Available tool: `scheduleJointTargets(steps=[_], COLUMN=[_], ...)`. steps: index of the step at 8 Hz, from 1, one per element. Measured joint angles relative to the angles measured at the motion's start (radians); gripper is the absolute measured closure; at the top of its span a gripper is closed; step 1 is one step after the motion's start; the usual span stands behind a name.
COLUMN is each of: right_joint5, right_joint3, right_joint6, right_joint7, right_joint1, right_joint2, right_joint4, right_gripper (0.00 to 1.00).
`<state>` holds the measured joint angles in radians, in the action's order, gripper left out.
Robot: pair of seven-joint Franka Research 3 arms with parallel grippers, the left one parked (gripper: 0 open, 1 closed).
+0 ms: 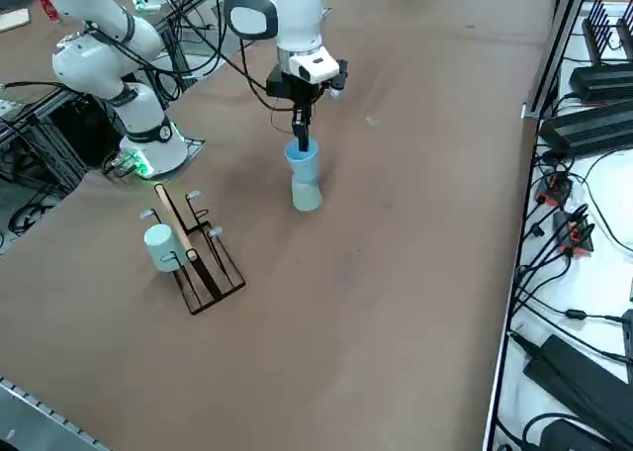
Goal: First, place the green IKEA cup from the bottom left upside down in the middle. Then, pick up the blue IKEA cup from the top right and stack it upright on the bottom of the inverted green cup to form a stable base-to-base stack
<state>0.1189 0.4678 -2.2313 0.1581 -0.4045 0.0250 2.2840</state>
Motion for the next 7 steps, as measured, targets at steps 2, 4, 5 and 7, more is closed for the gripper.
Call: scheduleJointTargets(steps=[2,4,5,7], right_joint5=[0.0,0.0,0.0,0.0], right_joint3=[-0.001,-0.002,-0.002,-0.002], right_joint6=[0.0,0.0,0.0,0.0], right_joint7=[0.0,0.0,0.0,0.0], right_joint1=[-0.002,-0.006,-0.007,-0.007], right_joint2=[0.0,0.0,0.0,0.0], right_joint4=[0.001,0.003,0.004,0.006], right_gripper=[0.98,0.97,0.96,0.94])
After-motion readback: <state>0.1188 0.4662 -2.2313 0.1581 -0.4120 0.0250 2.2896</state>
